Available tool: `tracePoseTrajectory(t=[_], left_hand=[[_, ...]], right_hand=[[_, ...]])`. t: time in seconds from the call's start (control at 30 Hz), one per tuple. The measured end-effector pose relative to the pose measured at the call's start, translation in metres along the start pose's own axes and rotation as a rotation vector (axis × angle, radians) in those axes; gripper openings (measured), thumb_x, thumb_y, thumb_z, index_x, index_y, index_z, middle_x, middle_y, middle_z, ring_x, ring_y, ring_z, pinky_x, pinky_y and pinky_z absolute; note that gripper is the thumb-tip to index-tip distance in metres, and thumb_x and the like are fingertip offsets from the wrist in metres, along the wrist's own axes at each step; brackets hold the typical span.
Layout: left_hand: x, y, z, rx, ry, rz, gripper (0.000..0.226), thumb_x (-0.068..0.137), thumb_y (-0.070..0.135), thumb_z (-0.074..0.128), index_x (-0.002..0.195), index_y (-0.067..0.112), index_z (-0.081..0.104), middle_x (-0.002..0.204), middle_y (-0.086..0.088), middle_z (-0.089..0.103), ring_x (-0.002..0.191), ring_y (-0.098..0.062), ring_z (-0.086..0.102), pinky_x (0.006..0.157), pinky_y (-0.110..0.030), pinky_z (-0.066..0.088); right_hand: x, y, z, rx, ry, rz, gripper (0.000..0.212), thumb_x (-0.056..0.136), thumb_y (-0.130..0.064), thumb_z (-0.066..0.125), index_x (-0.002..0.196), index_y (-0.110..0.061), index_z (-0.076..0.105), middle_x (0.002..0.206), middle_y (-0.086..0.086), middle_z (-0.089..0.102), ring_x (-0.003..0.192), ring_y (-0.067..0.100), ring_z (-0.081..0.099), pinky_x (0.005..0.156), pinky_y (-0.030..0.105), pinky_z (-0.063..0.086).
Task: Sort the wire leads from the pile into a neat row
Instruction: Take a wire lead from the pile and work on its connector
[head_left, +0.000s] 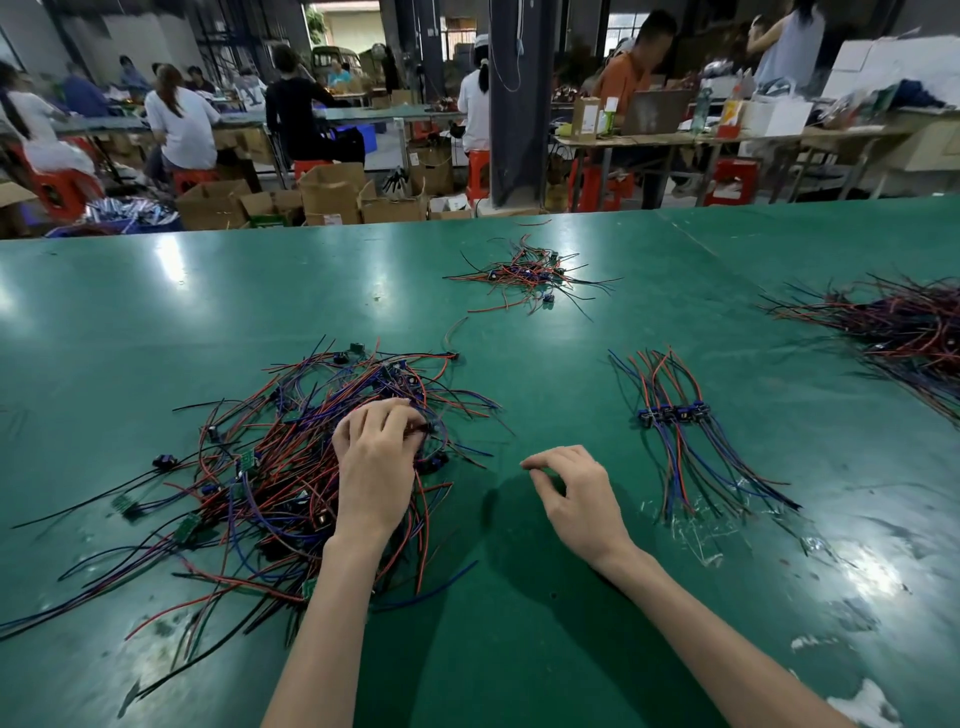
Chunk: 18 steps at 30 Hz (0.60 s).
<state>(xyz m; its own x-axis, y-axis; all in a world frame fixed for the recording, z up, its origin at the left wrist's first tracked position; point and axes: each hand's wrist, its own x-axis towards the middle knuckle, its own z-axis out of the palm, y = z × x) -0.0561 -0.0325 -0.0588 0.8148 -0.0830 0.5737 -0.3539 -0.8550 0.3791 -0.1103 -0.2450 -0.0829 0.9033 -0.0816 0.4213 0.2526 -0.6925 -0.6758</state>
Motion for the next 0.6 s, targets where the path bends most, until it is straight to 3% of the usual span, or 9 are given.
tracePoseTrajectory(t=[0.07,0.17,0.27,0.4,0.5,0.6], left_hand=[[0.001,0.012,-0.005,-0.126,0.134,0.013,0.015,0.088,0.007,0.063,0.103,0.008,0.063,0.105,-0.006,0.064,0.102,-0.028,0.056,0.094,-0.041,0.037],[-0.002,0.035,-0.008,-0.428,0.224,-0.014,0.014,0.09,0.003,0.058,0.104,0.006,0.06,0.094,-0.005,0.065,0.088,-0.024,0.059,0.082,-0.04,0.049],[-0.008,0.059,-0.007,-0.675,0.204,-0.06,0.01,0.092,0.01,0.058,0.1,0.015,0.056,0.082,0.006,0.064,0.074,-0.007,0.062,0.071,-0.022,0.051],[-0.014,0.074,0.002,-0.869,0.043,-0.236,0.011,0.091,0.012,0.061,0.086,0.02,0.057,0.063,0.004,0.064,0.047,-0.01,0.055,0.049,-0.026,0.049],[-0.021,0.08,0.011,-0.942,-0.146,-0.342,0.011,0.089,0.01,0.063,0.08,0.013,0.058,0.056,0.0,0.065,0.037,-0.01,0.047,0.038,-0.023,0.04],[-0.025,0.084,0.015,-0.996,-0.248,-0.41,0.013,0.09,0.01,0.062,0.079,0.007,0.056,0.054,0.0,0.065,0.031,-0.009,0.041,0.032,-0.02,0.035]], right_hand=[[0.001,-0.001,-0.003,0.044,0.045,0.049,0.014,0.088,-0.001,0.061,0.092,-0.009,0.073,0.091,-0.002,0.07,0.095,0.015,0.059,0.086,0.02,0.042],[0.004,0.0,-0.005,0.094,0.052,0.104,0.016,0.088,-0.001,0.06,0.093,-0.009,0.073,0.091,-0.002,0.07,0.094,0.014,0.06,0.086,0.023,0.045],[0.004,-0.001,-0.005,0.198,0.014,0.145,0.017,0.087,0.001,0.06,0.091,-0.01,0.073,0.089,-0.004,0.069,0.091,0.015,0.062,0.084,0.025,0.047],[0.007,-0.007,-0.007,0.522,-0.112,0.236,0.016,0.086,-0.002,0.066,0.092,-0.016,0.07,0.089,0.002,0.071,0.083,0.013,0.062,0.079,0.021,0.049],[0.008,-0.011,-0.01,0.852,-0.19,0.322,0.02,0.083,-0.003,0.067,0.099,-0.016,0.068,0.087,0.001,0.069,0.078,0.006,0.059,0.069,0.016,0.047],[0.009,-0.011,-0.013,0.928,-0.22,0.363,0.029,0.073,-0.013,0.072,0.101,-0.017,0.069,0.088,-0.003,0.072,0.077,0.006,0.06,0.066,0.017,0.046]])
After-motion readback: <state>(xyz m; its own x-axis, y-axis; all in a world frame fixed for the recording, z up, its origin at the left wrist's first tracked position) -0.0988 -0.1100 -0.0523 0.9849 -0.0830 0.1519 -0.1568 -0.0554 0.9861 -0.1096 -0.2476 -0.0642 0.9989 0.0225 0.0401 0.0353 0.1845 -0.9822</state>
